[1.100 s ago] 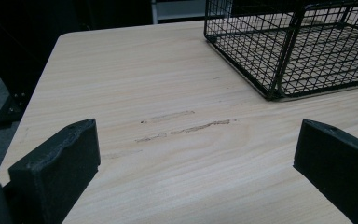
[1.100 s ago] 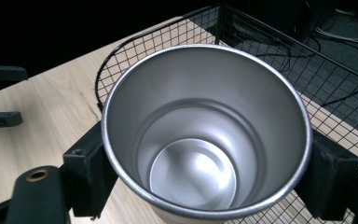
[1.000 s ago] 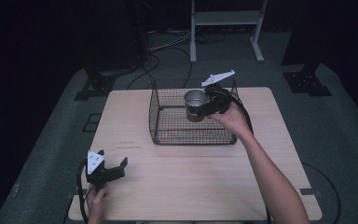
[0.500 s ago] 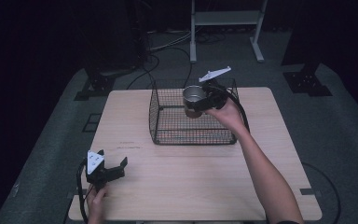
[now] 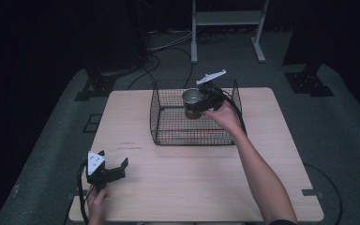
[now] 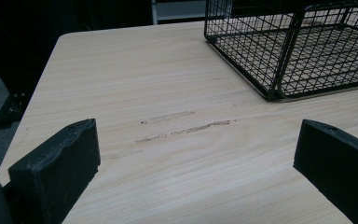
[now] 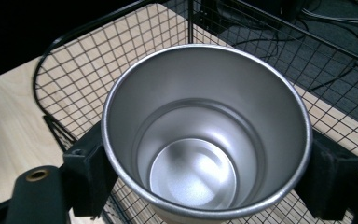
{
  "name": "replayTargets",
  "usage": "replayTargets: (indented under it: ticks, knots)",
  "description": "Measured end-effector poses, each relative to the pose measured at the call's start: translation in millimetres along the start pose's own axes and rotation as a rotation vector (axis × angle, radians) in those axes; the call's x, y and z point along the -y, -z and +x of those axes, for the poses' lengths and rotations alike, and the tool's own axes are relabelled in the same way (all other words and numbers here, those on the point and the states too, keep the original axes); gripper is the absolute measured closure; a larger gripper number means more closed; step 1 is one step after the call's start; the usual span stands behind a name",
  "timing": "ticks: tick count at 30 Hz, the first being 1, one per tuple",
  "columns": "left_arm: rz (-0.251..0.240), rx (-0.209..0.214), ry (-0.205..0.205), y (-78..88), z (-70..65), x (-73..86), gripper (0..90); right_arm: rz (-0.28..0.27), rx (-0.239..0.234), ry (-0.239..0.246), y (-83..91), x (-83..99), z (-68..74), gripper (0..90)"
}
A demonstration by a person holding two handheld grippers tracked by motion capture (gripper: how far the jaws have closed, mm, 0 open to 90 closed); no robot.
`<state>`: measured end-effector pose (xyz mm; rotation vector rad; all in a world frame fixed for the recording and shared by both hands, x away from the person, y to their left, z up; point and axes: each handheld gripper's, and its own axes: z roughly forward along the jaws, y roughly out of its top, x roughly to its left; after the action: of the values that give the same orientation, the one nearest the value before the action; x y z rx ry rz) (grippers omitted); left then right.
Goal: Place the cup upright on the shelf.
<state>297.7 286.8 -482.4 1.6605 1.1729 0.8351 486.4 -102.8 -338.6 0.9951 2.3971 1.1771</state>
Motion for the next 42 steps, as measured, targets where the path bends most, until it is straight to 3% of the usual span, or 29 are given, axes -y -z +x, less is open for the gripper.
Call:
replayTargets:
  ticks: [26, 42]
  knots:
    - [-0.001, 0.002, 0.0, 0.2, -0.1, -0.1, 0.0, 0.04, 0.015, -0.067, -31.7, 8.3, -13.3, 18.0]
    - [-0.005, 0.002, -0.002, -0.1, -0.7, 0.1, 0.0, 0.082, 0.023, -0.075, -49.3, 15.3, -18.2, 17.9]
